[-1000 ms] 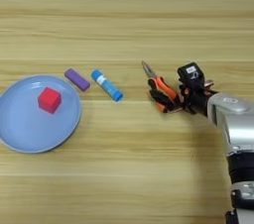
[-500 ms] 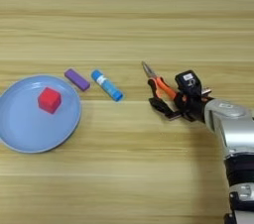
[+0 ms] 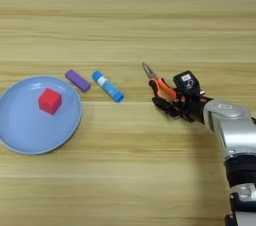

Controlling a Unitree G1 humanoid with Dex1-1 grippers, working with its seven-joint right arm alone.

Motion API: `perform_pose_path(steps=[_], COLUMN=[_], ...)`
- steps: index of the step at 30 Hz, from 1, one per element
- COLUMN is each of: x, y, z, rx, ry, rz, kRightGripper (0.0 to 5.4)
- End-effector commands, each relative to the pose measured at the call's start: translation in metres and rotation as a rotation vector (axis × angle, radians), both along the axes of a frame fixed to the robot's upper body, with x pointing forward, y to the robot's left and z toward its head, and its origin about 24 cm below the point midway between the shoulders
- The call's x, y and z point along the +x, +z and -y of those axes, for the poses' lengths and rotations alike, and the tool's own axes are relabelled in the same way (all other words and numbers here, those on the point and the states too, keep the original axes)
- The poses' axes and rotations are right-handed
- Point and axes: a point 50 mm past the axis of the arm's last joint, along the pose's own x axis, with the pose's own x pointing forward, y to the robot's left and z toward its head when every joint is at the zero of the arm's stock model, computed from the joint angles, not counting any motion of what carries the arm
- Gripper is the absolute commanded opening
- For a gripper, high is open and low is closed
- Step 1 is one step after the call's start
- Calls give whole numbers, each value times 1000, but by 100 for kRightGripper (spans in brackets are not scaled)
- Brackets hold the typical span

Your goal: Move the objects on the table

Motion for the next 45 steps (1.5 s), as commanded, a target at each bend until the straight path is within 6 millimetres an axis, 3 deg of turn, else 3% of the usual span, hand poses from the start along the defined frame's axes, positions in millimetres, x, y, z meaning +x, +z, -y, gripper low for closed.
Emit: perform_pose_path(steps=[1, 14, 32, 45], x=[4, 1, -20, -23], y=[10, 11, 5, 2], z=[8, 0, -15, -18], rx=[-75, -62, -71, -70], ry=[-5, 60, 240, 268], rz=[17, 18, -62, -81], kRightGripper=[343, 343, 343, 343])
